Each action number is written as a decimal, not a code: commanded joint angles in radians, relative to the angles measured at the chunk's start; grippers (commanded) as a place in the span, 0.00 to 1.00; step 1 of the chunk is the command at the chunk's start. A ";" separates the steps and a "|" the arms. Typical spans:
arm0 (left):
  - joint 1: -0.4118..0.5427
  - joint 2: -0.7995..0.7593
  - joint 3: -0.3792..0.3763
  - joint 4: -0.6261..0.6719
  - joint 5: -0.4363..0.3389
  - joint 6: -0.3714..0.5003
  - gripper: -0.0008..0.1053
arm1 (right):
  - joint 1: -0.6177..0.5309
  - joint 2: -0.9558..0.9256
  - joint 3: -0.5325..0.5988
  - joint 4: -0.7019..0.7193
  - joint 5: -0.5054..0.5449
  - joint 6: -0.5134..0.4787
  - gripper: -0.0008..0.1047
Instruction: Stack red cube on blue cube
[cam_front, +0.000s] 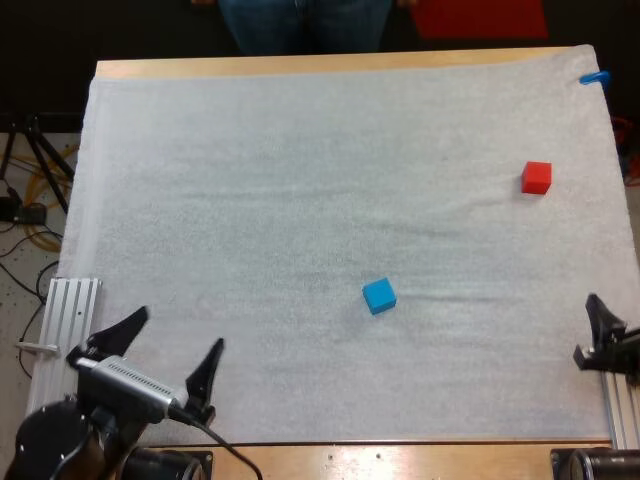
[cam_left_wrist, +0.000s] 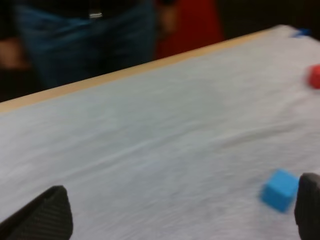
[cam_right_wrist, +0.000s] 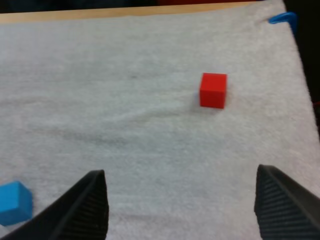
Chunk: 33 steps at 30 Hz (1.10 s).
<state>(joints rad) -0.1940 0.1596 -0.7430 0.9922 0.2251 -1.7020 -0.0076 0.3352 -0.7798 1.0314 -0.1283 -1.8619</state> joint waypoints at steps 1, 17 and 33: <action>-0.043 0.025 -0.027 0.001 0.026 0.002 0.83 | -0.001 0.029 -0.028 -0.002 -0.033 0.004 0.58; -0.356 0.227 -0.162 0.080 0.085 0.002 0.83 | 0.001 0.385 -0.247 -0.022 -0.108 0.062 0.58; -0.356 0.265 -0.162 0.080 0.085 0.002 0.83 | 0.005 0.925 -0.496 -0.133 -0.002 0.094 0.65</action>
<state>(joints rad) -0.5453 0.4222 -0.9004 1.0733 0.3029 -1.6982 -0.0076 1.2535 -1.2608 0.9096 -0.1353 -1.7717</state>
